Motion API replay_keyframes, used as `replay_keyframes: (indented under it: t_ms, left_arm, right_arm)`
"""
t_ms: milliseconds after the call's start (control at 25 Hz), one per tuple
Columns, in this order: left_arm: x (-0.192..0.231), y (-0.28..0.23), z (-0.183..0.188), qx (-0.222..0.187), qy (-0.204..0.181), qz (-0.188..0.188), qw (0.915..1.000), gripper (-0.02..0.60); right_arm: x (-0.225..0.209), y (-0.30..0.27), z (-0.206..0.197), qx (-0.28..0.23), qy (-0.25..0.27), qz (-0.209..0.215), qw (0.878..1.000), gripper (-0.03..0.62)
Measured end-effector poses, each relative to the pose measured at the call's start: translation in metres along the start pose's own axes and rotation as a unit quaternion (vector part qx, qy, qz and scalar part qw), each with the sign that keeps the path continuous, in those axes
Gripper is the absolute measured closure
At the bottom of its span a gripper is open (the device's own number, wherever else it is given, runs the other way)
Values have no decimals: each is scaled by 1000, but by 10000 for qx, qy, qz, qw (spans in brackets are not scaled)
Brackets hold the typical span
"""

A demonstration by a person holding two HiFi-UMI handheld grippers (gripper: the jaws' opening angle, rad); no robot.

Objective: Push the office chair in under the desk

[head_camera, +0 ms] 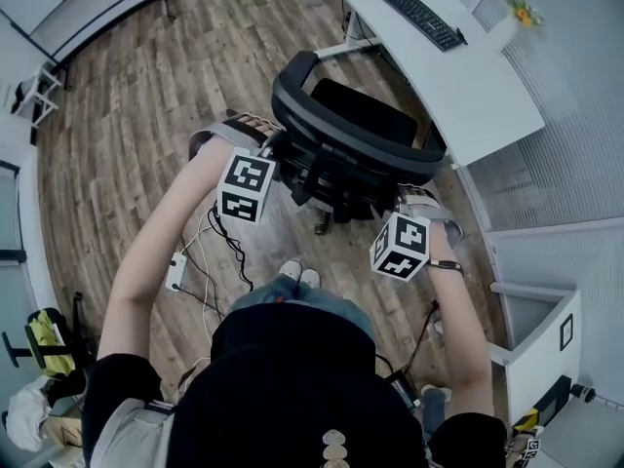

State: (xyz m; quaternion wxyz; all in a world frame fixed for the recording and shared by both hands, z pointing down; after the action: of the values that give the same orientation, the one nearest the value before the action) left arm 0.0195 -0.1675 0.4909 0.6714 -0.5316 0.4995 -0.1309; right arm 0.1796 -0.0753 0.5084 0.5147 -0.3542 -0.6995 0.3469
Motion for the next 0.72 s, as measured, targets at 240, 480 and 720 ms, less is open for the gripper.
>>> replay_keyframes:
  t_ms: [240,480,720]
  left_arm:
    - [29,-18,-4,-91,-60,-91,9999,442]
    - [68,-46,-9,-116,-98,-108,9998,442]
    - [115,-75,-22,-211,-356,-225,9989,442]
  right_arm:
    - [-25,-10,-10,104,-171,-16,9998,490]
    - [-56,-25,-25,246,-295,-160,9991,491]
    - [-94,-45,-32,419,-543,-317,9971,493]
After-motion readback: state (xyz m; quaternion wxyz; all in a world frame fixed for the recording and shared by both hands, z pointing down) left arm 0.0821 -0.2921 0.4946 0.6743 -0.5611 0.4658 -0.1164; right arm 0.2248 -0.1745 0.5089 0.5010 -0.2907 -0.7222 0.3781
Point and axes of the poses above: the fingertips, and each gripper's own axes: y backward along the fingers, x to its left, z out of its top, the point moved 2 cm from there along y, backward along the fingers
